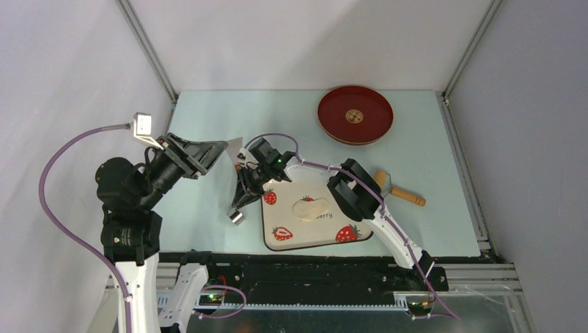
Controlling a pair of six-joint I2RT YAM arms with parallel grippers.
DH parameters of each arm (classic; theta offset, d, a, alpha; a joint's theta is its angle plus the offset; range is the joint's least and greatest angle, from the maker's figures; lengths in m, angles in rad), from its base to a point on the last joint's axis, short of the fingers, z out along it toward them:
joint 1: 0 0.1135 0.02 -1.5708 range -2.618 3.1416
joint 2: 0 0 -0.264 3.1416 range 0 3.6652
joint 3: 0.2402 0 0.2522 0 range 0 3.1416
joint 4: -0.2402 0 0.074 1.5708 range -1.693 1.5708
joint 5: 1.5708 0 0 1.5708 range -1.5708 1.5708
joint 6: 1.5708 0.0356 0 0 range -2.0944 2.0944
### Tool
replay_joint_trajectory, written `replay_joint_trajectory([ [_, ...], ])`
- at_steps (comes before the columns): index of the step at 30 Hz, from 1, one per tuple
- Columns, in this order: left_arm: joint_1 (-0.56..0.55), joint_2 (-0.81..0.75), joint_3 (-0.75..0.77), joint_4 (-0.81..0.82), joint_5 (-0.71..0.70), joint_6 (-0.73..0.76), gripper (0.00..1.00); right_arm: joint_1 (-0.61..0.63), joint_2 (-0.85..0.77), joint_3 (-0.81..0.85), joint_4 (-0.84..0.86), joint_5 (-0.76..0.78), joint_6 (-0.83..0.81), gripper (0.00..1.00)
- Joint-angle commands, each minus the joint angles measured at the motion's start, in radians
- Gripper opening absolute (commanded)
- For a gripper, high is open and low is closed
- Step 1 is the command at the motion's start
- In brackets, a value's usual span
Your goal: Roll out the dumpling wrappers from the dough
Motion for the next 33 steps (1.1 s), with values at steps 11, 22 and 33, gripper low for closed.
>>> replay_joint_trajectory([
  [11, -0.006, 0.009, 0.018, 0.022, 0.028, 0.007, 0.56, 0.012, 0.027, 0.025, 0.004, -0.065, 0.032, 0.21],
  [22, -0.006, 0.000, 0.004, 0.021, 0.023, 0.012, 0.56, 0.019, 0.021, 0.020, -0.059, -0.061, -0.017, 0.28],
  [33, -0.005, -0.002, -0.001, 0.022, 0.024, 0.015, 0.58, 0.022, -0.004, -0.025, 0.061, -0.115, 0.041, 0.00],
])
